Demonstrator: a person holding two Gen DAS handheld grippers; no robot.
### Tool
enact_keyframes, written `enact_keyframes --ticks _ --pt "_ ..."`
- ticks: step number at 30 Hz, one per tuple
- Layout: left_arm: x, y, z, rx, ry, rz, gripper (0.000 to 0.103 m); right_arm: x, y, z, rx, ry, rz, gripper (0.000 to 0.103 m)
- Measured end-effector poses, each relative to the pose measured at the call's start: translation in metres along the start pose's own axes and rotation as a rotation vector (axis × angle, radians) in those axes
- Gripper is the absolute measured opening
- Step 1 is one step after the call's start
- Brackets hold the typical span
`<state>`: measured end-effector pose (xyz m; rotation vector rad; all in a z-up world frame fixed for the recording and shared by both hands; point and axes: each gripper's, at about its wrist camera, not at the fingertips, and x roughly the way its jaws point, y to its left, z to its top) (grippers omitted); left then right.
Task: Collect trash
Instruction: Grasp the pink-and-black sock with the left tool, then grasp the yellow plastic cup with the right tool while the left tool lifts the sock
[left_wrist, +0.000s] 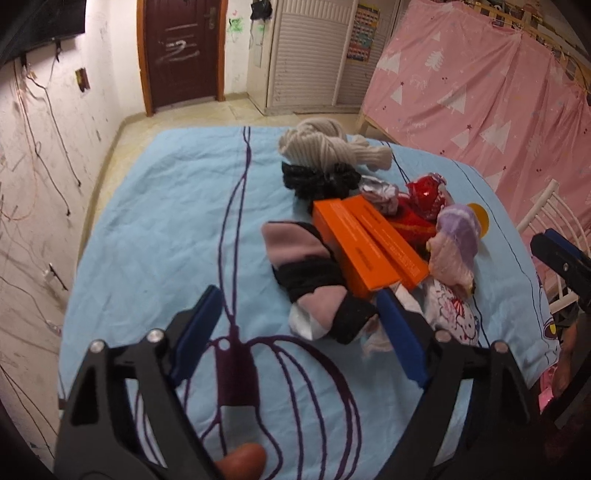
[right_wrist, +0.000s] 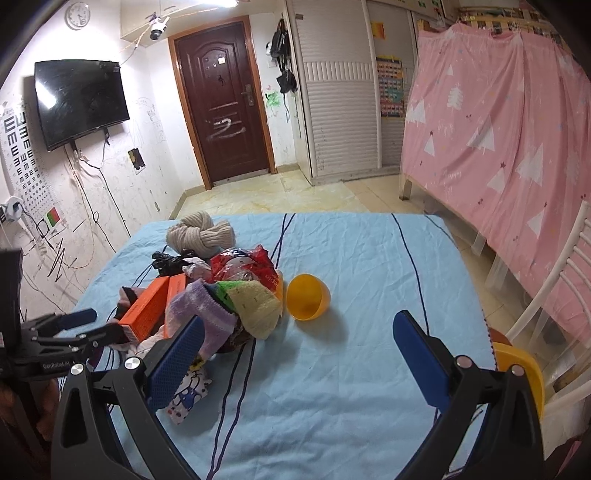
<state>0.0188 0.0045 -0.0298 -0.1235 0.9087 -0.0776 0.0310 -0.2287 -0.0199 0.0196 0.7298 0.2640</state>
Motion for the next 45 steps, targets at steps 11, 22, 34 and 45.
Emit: enact_keyframes --ticks 11,22,34,45 --pt "0.028 0.003 0.02 -0.04 0.081 -0.073 0.055 0.061 -0.011 0.014 0.026 0.133 0.058 0.095" --pt "0.032 0.007 0.02 -0.077 0.083 -0.081 0.034 0.087 -0.025 0.017 0.089 0.193 0.056 0.067" --pt "-0.003 0.027 0.03 -0.102 0.02 -0.023 0.035 0.103 -0.035 0.018 0.087 0.23 0.024 0.006" --pt "-0.018 -0.038 0.062 0.032 -0.006 -0.051 0.035 0.063 -0.07 0.025 0.199 0.116 0.093 0.002"
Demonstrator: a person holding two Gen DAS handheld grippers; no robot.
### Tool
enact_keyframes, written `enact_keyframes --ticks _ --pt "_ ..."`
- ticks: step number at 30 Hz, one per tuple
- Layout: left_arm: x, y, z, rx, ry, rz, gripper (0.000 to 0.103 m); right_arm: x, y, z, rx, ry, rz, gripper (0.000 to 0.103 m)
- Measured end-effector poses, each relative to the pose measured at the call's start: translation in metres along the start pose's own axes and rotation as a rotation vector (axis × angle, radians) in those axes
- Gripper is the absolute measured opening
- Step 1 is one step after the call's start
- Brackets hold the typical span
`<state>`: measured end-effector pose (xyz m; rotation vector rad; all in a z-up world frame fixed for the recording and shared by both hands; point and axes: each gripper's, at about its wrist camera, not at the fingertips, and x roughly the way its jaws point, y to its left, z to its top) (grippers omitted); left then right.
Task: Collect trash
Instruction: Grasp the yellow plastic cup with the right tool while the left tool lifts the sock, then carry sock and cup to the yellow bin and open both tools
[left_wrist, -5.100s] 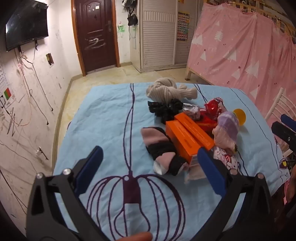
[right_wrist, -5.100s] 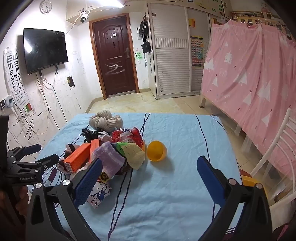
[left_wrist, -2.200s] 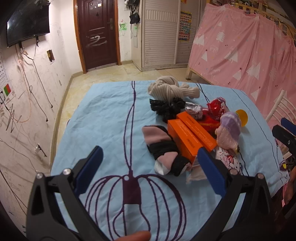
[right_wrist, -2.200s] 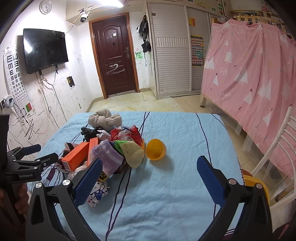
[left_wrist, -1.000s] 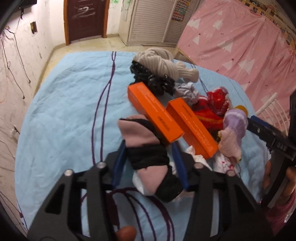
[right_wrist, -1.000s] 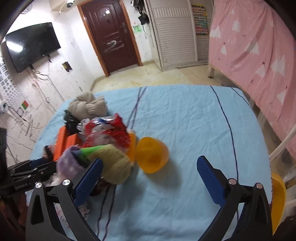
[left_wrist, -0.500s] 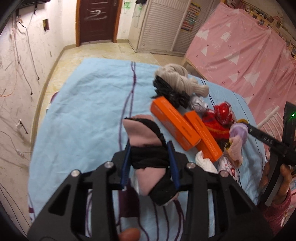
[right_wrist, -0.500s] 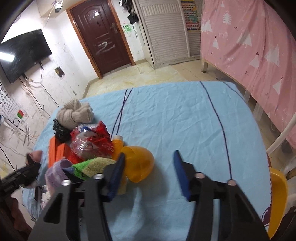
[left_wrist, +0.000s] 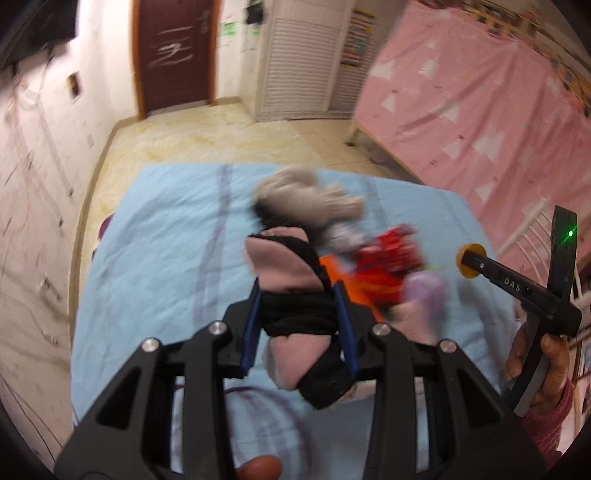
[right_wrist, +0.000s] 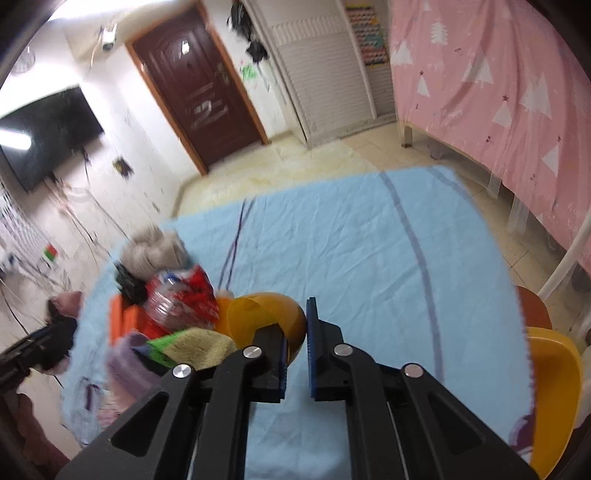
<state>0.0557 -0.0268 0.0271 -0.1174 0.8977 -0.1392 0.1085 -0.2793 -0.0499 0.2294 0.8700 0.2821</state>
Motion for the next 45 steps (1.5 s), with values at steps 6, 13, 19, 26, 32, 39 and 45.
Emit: enact_keyframes --ticks 6,13,19,26,32,39,45 --pt "0.011 -0.108 0.025 0.169 0.039 -0.14 0.035 -0.076 -0.049 -0.001 0.05 -0.136 -0.032 0.002" --pt "0.049 -0.246 0.022 0.327 0.14 -0.257 0.035 -0.152 -0.139 -0.017 0.14 -0.24 -0.184 0.002" --pt "0.083 -0.329 0.002 0.412 0.239 -0.313 0.035 -0.184 -0.197 -0.038 0.212 -0.286 -0.261 0.002" --pt "0.109 -0.378 -0.016 0.48 0.293 -0.312 0.066 -0.176 -0.237 -0.066 0.283 -0.252 -0.254 0.002" --pt "0.098 -0.366 -0.006 0.453 0.264 -0.285 0.066 -0.137 -0.235 -0.077 0.258 -0.135 -0.282 0.002" --pt "0.068 -0.321 0.021 0.367 0.201 -0.271 0.066 -0.111 -0.235 -0.079 0.269 -0.057 -0.354 0.004" --pt "0.041 -0.272 0.039 0.269 0.159 -0.269 0.067 -0.102 -0.236 -0.073 0.273 -0.005 -0.397 0.029"
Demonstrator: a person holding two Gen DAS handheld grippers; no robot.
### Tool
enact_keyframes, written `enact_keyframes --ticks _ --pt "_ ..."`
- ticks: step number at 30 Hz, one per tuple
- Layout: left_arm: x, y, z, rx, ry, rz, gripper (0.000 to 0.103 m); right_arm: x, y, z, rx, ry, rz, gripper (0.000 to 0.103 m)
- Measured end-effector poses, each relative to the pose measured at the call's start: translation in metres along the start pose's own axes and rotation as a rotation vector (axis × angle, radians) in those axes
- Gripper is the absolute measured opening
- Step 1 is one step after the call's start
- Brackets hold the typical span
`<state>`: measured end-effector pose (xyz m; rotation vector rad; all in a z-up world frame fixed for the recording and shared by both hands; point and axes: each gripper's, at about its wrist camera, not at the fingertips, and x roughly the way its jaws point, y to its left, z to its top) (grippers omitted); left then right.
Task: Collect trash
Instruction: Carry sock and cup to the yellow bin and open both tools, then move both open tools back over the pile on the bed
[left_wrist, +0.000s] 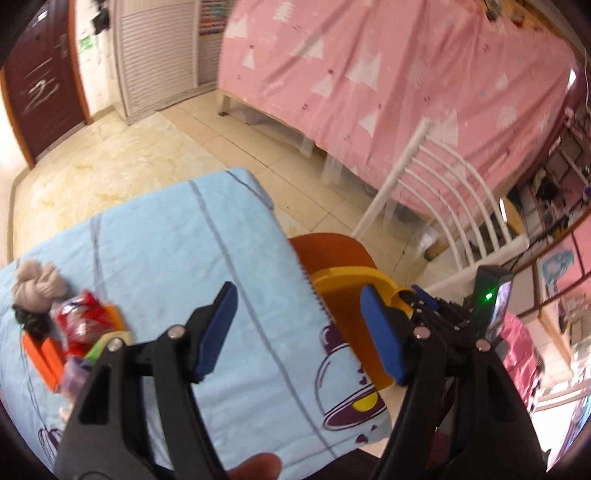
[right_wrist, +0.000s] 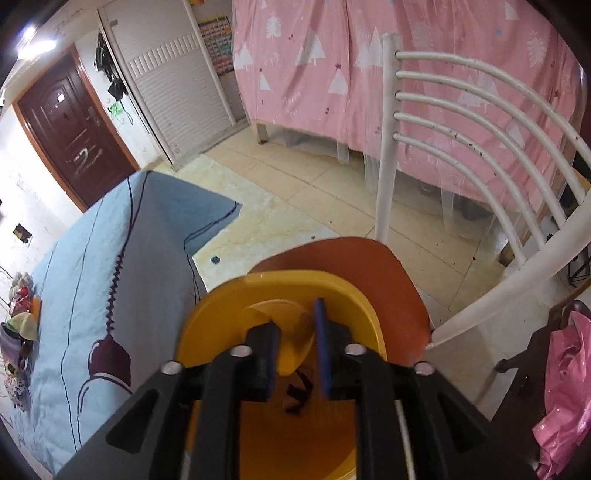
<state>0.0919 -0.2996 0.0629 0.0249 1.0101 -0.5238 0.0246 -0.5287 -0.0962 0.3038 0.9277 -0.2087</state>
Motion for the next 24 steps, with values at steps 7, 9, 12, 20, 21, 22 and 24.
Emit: enact_keyframes --ticks 7,9,12,20,21,22,24 --pt "-0.061 0.05 -0.009 -0.062 -0.134 0.062 0.073 -0.006 0.005 -0.001 0.005 -0.011 0.02 0.073" --pt "-0.074 0.066 -0.012 -0.08 -0.16 0.093 0.073 -0.012 0.009 0.002 0.0 -0.02 0.031 0.073" --pt "-0.089 0.095 -0.017 -0.115 -0.182 0.139 0.074 -0.022 0.025 0.008 -0.022 -0.047 0.048 0.073" --pt "-0.099 0.182 -0.045 -0.252 -0.148 0.221 0.076 -0.047 0.107 0.023 -0.167 -0.12 0.127 0.073" --pt "-0.098 0.189 -0.049 -0.266 -0.141 0.219 0.076 -0.048 0.12 0.024 -0.189 -0.121 0.137 0.073" --pt "-0.098 0.199 -0.053 -0.283 -0.135 0.213 0.076 -0.048 0.133 0.025 -0.211 -0.119 0.15 0.073" --pt "-0.097 0.212 -0.059 -0.307 -0.132 0.214 0.076 -0.049 0.155 0.025 -0.243 -0.112 0.168 0.073"
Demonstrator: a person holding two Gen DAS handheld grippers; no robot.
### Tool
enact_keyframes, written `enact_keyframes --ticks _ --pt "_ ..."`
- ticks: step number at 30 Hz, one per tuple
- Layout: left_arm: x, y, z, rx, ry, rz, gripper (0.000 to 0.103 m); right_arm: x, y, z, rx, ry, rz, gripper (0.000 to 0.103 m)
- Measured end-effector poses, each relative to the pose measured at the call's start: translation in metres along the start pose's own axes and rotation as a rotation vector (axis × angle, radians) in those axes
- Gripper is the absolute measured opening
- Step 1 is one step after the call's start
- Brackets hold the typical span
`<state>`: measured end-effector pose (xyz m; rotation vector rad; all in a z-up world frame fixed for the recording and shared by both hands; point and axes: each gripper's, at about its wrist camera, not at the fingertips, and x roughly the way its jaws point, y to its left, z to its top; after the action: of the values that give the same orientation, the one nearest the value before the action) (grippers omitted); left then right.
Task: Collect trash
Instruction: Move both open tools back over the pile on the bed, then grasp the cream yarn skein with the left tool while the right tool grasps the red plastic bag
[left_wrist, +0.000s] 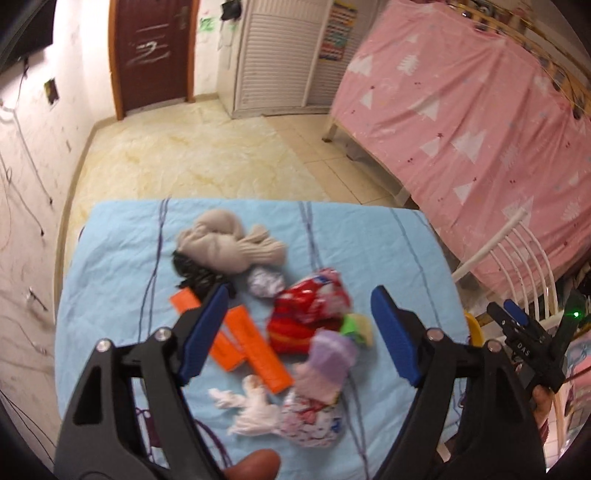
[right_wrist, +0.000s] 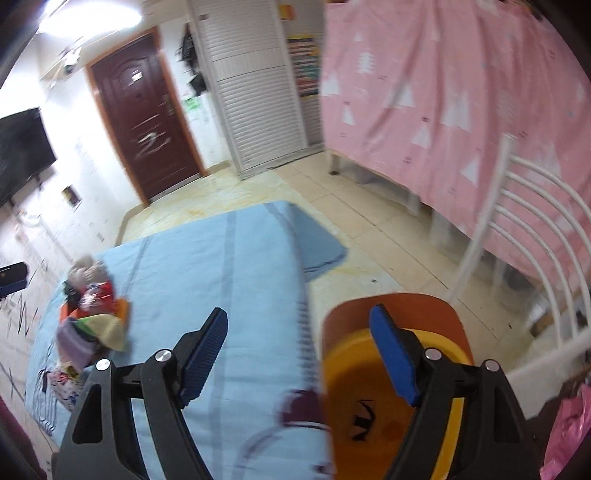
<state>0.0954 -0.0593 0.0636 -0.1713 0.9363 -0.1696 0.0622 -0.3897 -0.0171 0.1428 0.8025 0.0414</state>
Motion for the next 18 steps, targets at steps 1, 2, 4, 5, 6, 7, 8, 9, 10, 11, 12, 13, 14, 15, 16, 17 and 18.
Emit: enact_keyframes --ticks 1,2,4,5,6,7,8,9,10,11,12,13,14,15,16,17,18 --pt "0.001 0.006 0.0 -0.009 0.001 -0.001 0.076 0.002 0.01 0.002 -0.014 0.003 0.01 0.073" --pt "0.002 0.012 -0.001 -0.015 0.002 0.001 0.076 0.005 0.023 0.005 -0.032 0.008 0.023 0.073" --pt "0.005 0.022 0.002 -0.021 0.005 0.009 0.076 0.01 0.046 0.01 -0.065 0.014 0.045 0.073" --pt "0.006 0.024 0.004 -0.023 0.007 0.014 0.076 0.012 0.054 0.009 -0.076 0.015 0.052 0.073" --pt "0.009 0.03 0.006 -0.029 0.012 0.018 0.076 0.015 0.065 0.011 -0.091 0.019 0.061 0.073" --pt "0.012 0.035 0.009 -0.035 0.016 0.02 0.076 0.016 0.072 0.01 -0.102 0.022 0.067 0.073" --pt "0.015 0.04 0.011 -0.038 0.021 0.024 0.076 0.019 0.083 0.013 -0.118 0.026 0.076 0.073" --pt "0.018 0.043 0.014 -0.04 0.025 0.028 0.076 0.021 0.092 0.015 -0.13 0.028 0.083 0.073" --pt "0.021 0.046 0.015 -0.042 0.028 0.031 0.076 0.023 0.098 0.016 -0.139 0.031 0.088 0.073" --pt "0.025 0.051 0.018 -0.047 0.033 0.034 0.076 0.025 0.109 0.017 -0.155 0.034 0.095 0.073" --pt "0.029 0.054 0.021 -0.049 0.037 0.034 0.076 0.027 0.116 0.019 -0.165 0.036 0.102 0.073" --pt "0.032 0.057 0.023 -0.049 0.044 0.033 0.076 0.03 0.126 0.021 -0.177 0.04 0.112 0.073" --pt "0.037 0.061 0.026 -0.05 0.053 0.031 0.076 0.033 0.131 0.02 -0.186 0.043 0.121 0.073" --pt "0.039 0.062 0.028 -0.051 0.057 0.03 0.076 0.036 0.138 0.022 -0.194 0.047 0.132 0.073" --pt "0.043 0.063 0.032 -0.047 0.059 0.03 0.076 0.039 0.147 0.024 -0.206 0.052 0.157 0.073" --pt "0.044 0.064 0.034 -0.042 0.059 0.031 0.076 0.042 0.155 0.024 -0.214 0.059 0.17 0.073" --pt "0.049 0.065 0.04 -0.032 0.06 0.037 0.076 0.046 0.163 0.023 -0.226 0.069 0.18 0.073"
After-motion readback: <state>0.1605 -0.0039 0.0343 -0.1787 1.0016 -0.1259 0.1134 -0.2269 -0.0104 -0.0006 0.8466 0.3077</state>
